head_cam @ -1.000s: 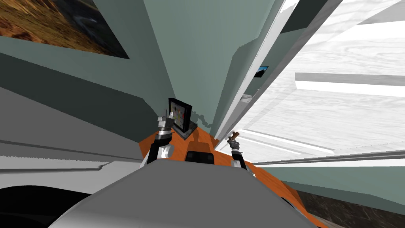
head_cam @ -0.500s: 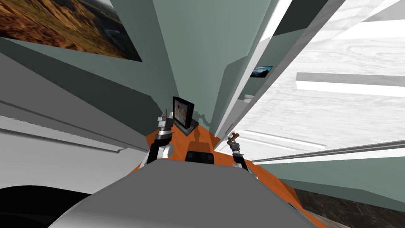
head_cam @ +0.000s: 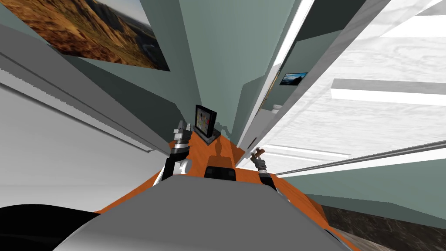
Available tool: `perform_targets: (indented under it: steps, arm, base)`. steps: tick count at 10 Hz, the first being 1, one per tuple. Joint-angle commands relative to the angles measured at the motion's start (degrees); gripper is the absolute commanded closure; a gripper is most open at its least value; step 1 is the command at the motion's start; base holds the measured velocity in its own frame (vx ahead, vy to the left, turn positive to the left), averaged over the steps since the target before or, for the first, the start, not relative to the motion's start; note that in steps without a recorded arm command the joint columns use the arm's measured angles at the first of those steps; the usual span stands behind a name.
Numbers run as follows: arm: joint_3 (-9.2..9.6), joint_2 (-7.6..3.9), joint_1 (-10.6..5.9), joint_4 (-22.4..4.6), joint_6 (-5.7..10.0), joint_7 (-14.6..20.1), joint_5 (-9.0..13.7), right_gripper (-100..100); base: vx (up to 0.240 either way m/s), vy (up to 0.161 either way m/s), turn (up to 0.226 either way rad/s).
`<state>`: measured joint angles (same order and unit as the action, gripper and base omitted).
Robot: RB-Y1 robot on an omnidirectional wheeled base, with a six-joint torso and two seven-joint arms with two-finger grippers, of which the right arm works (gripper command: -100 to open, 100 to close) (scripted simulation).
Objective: Pull the door open
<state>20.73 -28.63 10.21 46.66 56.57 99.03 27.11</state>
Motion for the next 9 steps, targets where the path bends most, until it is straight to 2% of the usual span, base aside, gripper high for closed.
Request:
perform_targets:
  steps: [1,2,9]
  arm:
    - [0.0,0.0,0.0,0.0,0.0,0.0,0.0,100]
    - [0.94,-0.73,0.74,-0.5,1.56,1.1,-0.5,100]
    - [3.92,-3.86,2.9,-1.9,7.7,4.8,-2.3,100]
  base:
    - [-0.111,-0.017,0.015]
    - [-0.178,-0.044,0.119]
    - [-0.211,-0.07,0.129]
